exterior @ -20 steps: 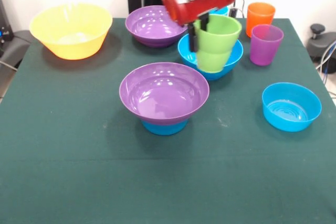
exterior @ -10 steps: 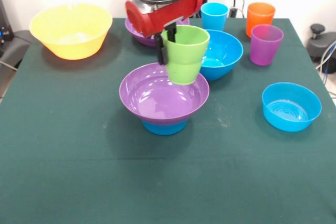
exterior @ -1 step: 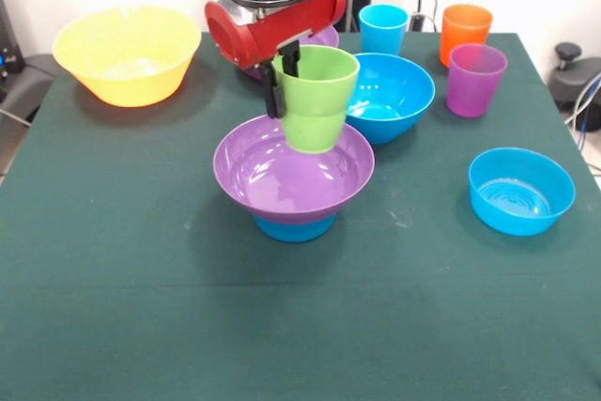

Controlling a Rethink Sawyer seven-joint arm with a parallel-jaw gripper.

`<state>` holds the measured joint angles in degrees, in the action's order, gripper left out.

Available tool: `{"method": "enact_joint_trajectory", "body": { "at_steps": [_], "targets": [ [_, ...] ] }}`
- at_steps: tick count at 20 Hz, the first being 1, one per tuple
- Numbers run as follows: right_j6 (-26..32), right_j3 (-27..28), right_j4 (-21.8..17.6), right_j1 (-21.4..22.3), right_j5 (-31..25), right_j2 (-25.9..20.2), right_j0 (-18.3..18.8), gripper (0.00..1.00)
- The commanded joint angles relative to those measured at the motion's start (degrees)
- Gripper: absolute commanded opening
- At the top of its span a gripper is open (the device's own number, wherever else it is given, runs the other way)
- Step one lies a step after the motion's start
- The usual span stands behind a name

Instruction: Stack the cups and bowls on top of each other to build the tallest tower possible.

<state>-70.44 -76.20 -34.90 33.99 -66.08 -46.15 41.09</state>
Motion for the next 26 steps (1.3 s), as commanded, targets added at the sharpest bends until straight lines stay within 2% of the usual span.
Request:
{"method": "enact_joint_trajectory", "body": {
  "at_steps": [1,9,22,26],
  "targets": [
    [15.1,1.8,-4.7,-2.3,-5.8,3.2,-0.8,0.00],
    [16.3,6.0,-6.1,-4.1,-9.0,4.1,-1.5,0.00],
    [15.6,12.7,-8.5,-10.0,-8.3,5.1,-3.5,0.00],
    [14.1,12.5,-8.5,-9.9,-8.6,5.8,-3.5,0.00]
  ]
}}
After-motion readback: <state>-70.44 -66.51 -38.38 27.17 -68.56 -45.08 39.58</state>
